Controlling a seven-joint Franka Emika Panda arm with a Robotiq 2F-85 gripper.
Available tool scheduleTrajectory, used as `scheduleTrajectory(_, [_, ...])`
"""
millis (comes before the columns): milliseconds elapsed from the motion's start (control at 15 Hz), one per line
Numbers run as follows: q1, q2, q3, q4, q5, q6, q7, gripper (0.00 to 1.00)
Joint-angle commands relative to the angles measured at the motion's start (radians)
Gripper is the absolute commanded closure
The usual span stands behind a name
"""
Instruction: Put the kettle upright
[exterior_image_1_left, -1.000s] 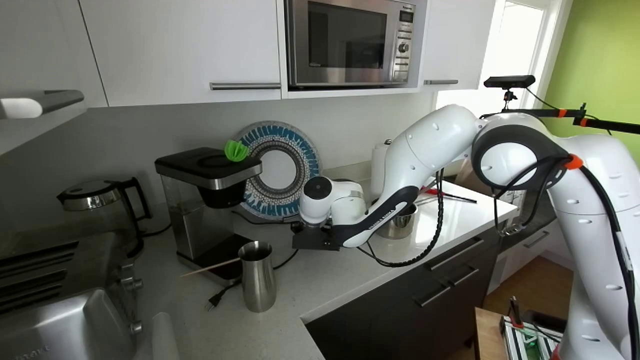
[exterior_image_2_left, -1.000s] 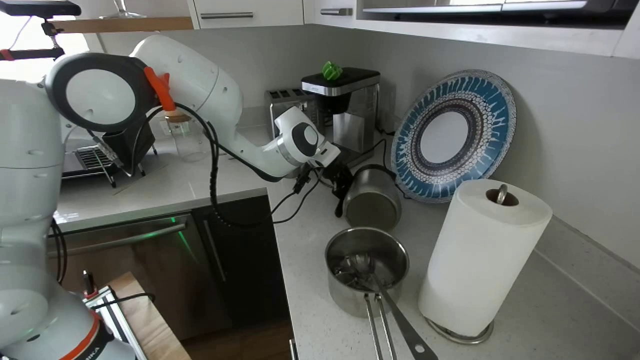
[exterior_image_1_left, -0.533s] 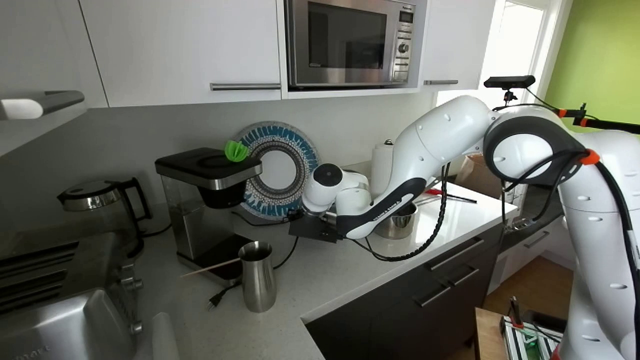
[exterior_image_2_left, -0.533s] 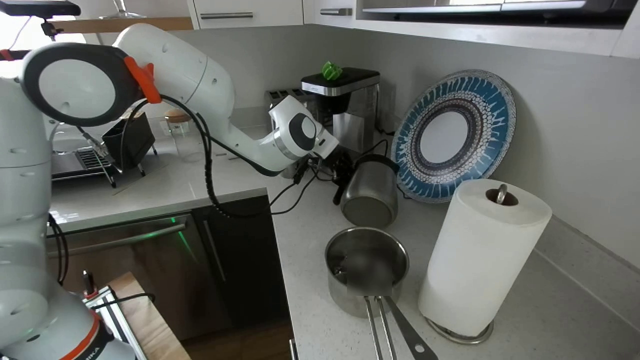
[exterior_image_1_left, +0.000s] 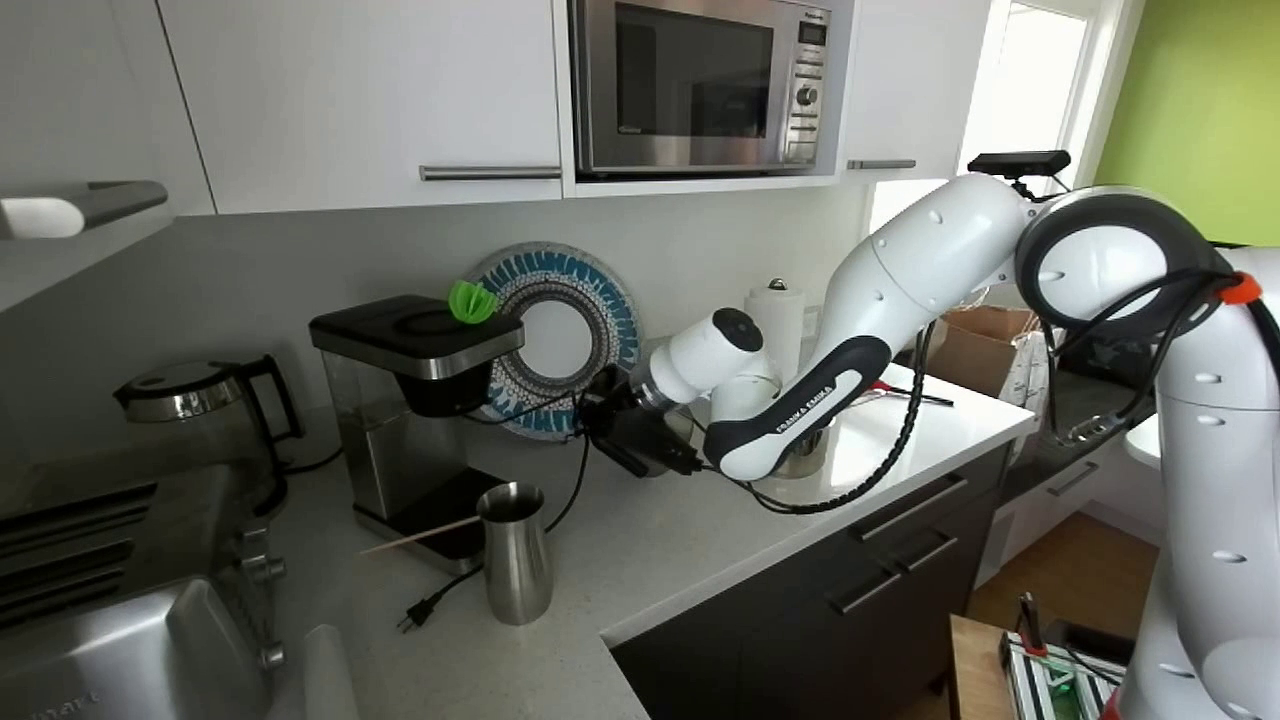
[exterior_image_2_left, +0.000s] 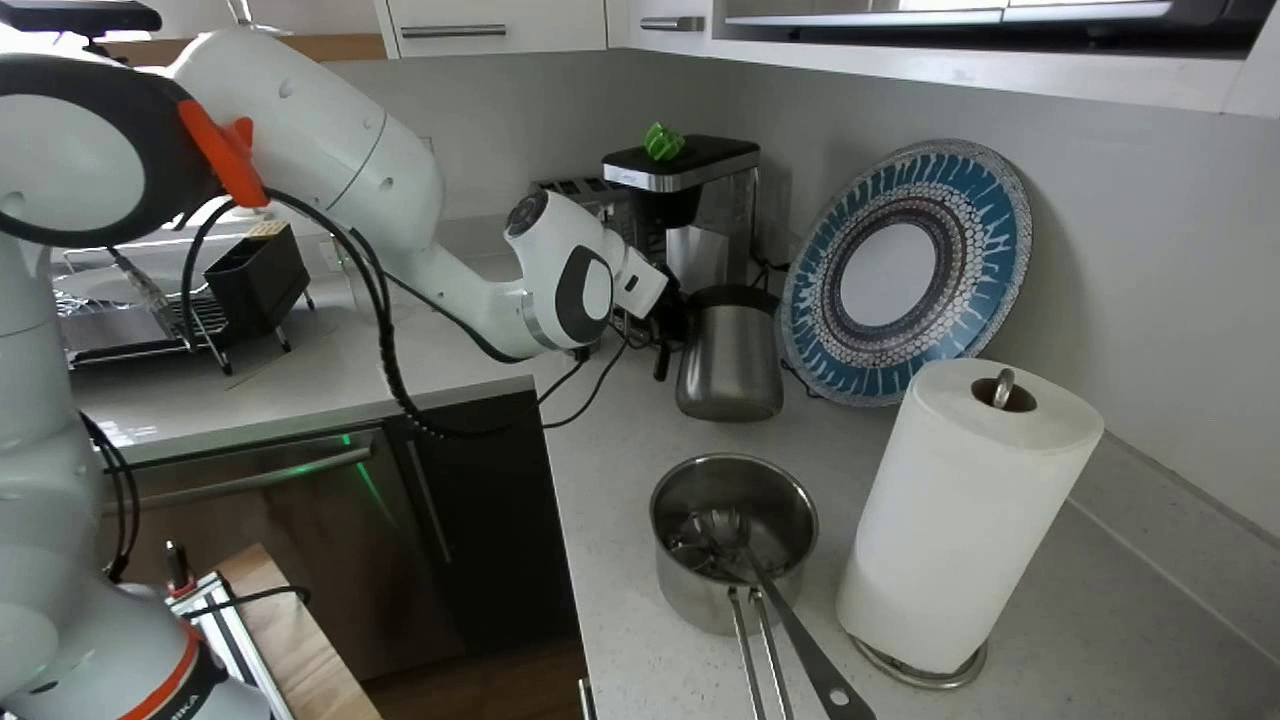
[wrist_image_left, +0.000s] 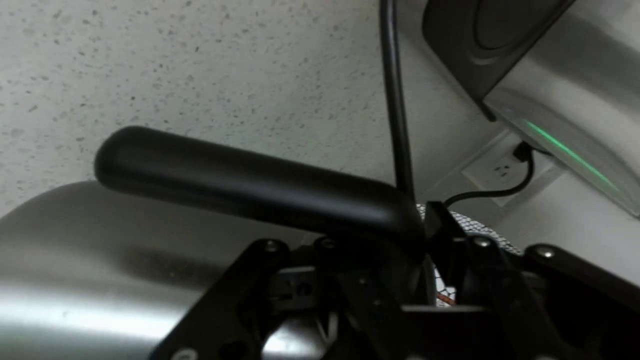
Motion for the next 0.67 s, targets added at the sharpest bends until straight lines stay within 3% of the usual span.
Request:
scheduleTrajectory(0, [-0.263,-0.023,0.242,-0.113,-0.055,0.231,-0.031,0.88])
scheduleTrajectory(200, [-0.454,0.037,0.363,-0.098,-0.323,0.414,0.120,0.88])
scheduleTrajectory(400, [-0.571,0.091,0.392,-0.035,-0.562,0.578,0.310,0.88])
scheduleTrajectory(467, [-0.497,0.052,0.354,-0.087,-0.440,0.501,0.203,0.63])
scheduleTrajectory(600, [-0.551,0.071,0.361,-0.066,-0.524,0.557,0.267,0.63])
